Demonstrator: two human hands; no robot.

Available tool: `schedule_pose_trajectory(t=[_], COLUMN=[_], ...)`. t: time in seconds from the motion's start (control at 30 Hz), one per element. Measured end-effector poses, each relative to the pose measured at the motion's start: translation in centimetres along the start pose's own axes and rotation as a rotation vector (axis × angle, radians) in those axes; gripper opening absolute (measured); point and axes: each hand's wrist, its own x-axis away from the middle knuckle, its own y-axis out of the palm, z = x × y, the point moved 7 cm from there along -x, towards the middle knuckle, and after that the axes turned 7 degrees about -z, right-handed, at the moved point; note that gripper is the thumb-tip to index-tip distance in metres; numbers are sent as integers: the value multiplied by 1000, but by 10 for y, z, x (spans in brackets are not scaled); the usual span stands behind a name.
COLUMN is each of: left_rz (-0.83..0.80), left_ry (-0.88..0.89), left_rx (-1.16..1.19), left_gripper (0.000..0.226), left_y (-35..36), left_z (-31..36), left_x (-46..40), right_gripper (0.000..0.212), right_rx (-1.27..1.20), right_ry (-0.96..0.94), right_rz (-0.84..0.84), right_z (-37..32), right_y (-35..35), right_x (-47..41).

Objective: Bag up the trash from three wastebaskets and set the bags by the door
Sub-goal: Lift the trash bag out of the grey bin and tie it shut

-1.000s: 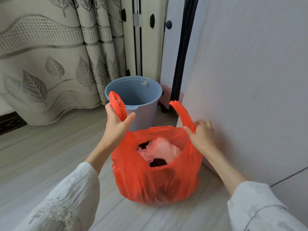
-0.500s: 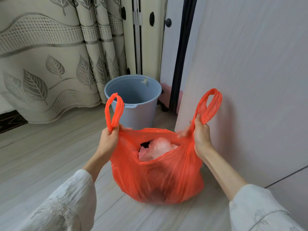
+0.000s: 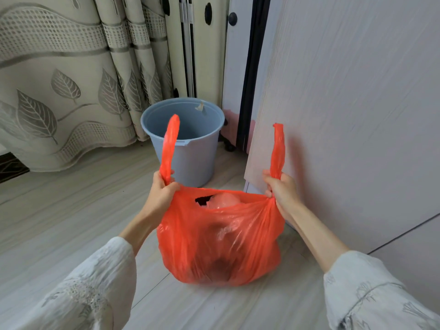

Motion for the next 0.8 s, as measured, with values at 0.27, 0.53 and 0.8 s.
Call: schedule_pose_trajectory(t=[0.27, 0.53, 0.8], left_rz=[-118, -115, -120], left_ry=[102, 134, 81], left_rx=[-290, 122, 596], left_gripper=[16, 33, 39], left_y=[6, 20, 44], left_z=[-13, 5, 44], left_x=[14, 9, 8], right_gripper=[19, 53, 44], right_rx=[495, -324, -798], right_ry=[-242, -14, 81], right_rz=[-30, -51, -76], right_z=[19, 18, 2], right_y=[2, 17, 25], right_x=[16, 16, 19])
